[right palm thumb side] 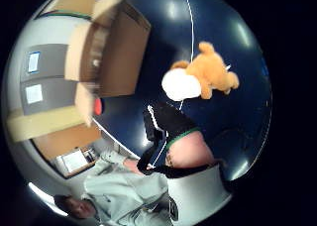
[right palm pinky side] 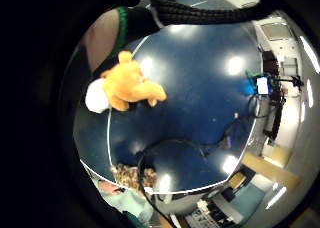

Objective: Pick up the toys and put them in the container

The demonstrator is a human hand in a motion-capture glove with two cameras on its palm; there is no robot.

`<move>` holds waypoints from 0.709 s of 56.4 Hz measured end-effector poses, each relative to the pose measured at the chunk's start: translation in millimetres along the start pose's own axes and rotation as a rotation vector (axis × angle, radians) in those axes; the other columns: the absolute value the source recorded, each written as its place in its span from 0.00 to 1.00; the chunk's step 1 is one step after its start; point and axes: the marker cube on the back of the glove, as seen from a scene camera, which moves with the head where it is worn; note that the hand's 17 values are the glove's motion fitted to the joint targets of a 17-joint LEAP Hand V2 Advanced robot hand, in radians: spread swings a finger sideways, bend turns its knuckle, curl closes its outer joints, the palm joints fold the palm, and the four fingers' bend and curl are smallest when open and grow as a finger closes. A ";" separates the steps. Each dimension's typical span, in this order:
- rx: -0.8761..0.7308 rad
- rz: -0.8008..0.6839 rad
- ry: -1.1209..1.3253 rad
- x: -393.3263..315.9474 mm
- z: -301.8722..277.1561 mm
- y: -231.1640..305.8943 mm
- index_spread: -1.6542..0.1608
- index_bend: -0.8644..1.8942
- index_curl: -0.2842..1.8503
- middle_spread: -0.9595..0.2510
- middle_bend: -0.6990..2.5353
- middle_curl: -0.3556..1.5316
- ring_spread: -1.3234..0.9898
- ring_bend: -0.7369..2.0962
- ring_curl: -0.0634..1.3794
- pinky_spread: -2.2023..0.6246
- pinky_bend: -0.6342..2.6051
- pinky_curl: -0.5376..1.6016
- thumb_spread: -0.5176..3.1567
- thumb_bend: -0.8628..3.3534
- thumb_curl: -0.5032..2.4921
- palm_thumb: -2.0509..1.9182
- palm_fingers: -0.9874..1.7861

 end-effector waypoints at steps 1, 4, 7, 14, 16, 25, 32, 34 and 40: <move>-0.016 0.041 -0.038 -11.3 10.7 -0.5 0.77 0.36 0.28 0.81 0.25 0.37 0.57 0.36 0.22 0.79 0.47 0.41 0.49 0.20 0.29 0.53 0.30; -0.068 0.035 -0.069 -47.8 49.2 3.2 0.76 0.37 0.28 0.81 0.25 0.36 0.57 0.35 0.21 0.79 0.48 0.42 0.49 0.20 0.29 0.53 0.29; -0.119 0.024 -0.067 -65.2 84.7 -0.6 0.75 0.38 0.29 0.82 0.24 0.35 0.58 0.33 0.21 0.80 0.48 0.42 0.48 0.20 0.29 0.53 0.28; -0.127 0.033 -0.098 -78.7 132.4 -7.9 0.72 0.46 0.32 0.82 0.23 0.31 0.59 0.31 0.19 0.81 0.50 0.42 0.48 0.20 0.29 0.53 0.30; -0.107 0.034 -0.115 -82.1 135.1 -7.0 0.72 0.50 0.33 0.81 0.23 0.30 0.59 0.33 0.19 0.81 0.49 0.42 0.48 0.20 0.29 0.53 0.35; -0.060 0.024 -0.053 -96.1 143.7 0.2 0.74 0.45 0.34 0.75 0.28 0.31 0.52 0.52 0.28 0.74 0.49 0.41 0.50 0.24 0.31 0.60 0.53; -0.071 0.033 -0.069 -99.4 142.8 7.7 0.75 0.41 0.34 0.69 0.32 0.35 0.47 0.63 0.37 0.70 0.53 0.44 0.48 0.25 0.34 0.64 0.65; -0.092 0.021 -0.061 -101.2 140.4 12.8 0.74 0.42 0.36 0.67 0.34 0.36 0.46 0.64 0.39 0.69 0.54 0.45 0.46 0.25 0.35 0.65 0.68; -0.173 0.004 0.010 -79.1 108.9 22.0 0.73 0.46 0.40 0.63 0.37 0.39 0.44 0.66 0.43 0.67 0.56 0.48 0.42 0.24 0.37 0.66 0.72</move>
